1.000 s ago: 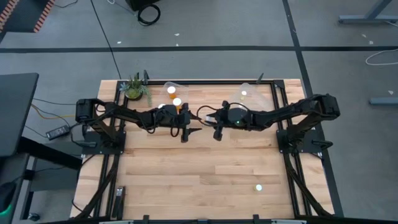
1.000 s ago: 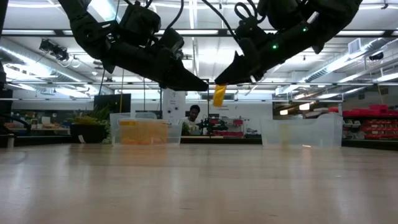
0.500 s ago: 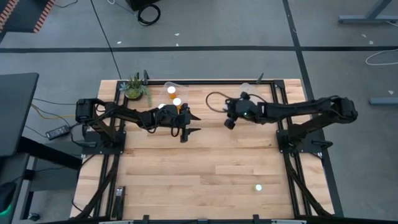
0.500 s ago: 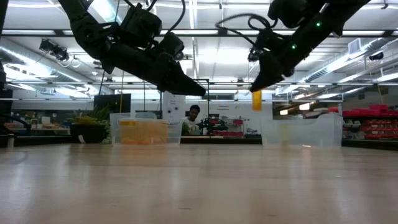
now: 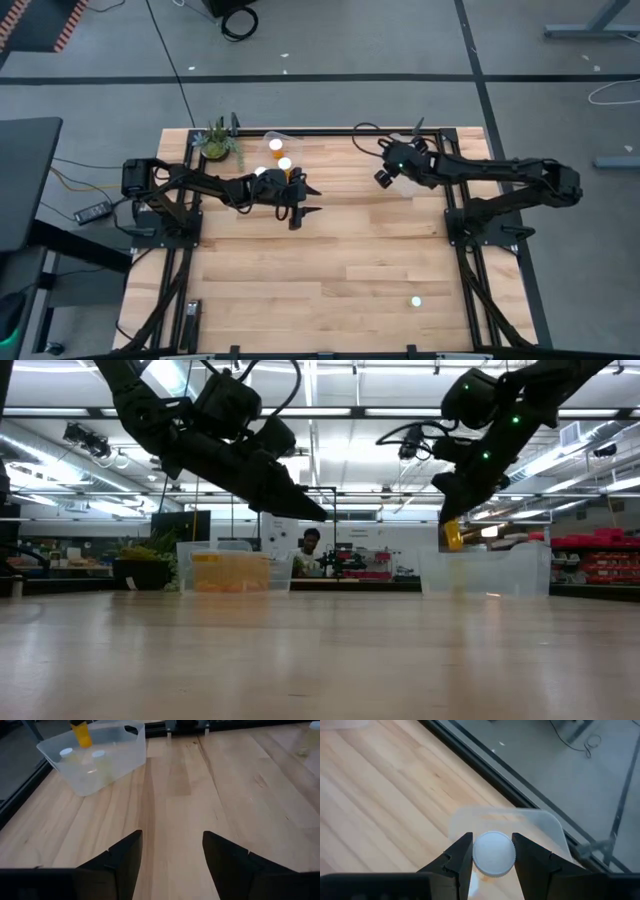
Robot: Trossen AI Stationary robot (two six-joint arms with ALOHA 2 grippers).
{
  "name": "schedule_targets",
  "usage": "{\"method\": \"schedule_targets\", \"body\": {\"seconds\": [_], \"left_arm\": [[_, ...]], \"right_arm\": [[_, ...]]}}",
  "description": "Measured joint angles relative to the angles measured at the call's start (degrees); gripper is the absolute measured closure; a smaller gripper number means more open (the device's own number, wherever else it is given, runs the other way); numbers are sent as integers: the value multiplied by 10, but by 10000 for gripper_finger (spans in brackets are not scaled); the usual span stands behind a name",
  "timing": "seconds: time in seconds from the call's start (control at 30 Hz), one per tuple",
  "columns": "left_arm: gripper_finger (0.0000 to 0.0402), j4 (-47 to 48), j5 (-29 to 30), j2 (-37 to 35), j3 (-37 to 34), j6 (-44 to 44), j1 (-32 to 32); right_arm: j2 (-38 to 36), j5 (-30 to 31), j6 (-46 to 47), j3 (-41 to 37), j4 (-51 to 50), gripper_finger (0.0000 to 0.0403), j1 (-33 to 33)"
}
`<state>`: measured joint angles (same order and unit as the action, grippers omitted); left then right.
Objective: Pick and place medicine bottles into bin by pill shape (circle, oval)
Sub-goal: Put the small orange pill bottle into the right transparent bin
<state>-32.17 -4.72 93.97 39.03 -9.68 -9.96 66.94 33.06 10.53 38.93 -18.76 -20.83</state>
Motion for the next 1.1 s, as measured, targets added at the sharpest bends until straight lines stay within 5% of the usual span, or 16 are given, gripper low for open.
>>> {"method": "schedule_targets", "body": {"seconds": [0.4, 1.1], "left_arm": [[210, 4, 0, 0, 0, -1, -10], [219, 3, 0, 0, 0, -1, -10]], "right_arm": [[-79, 2, 71, -103, 10, 266, -57], [-82, -22, 150, -170, 38, 266, -121]]}}
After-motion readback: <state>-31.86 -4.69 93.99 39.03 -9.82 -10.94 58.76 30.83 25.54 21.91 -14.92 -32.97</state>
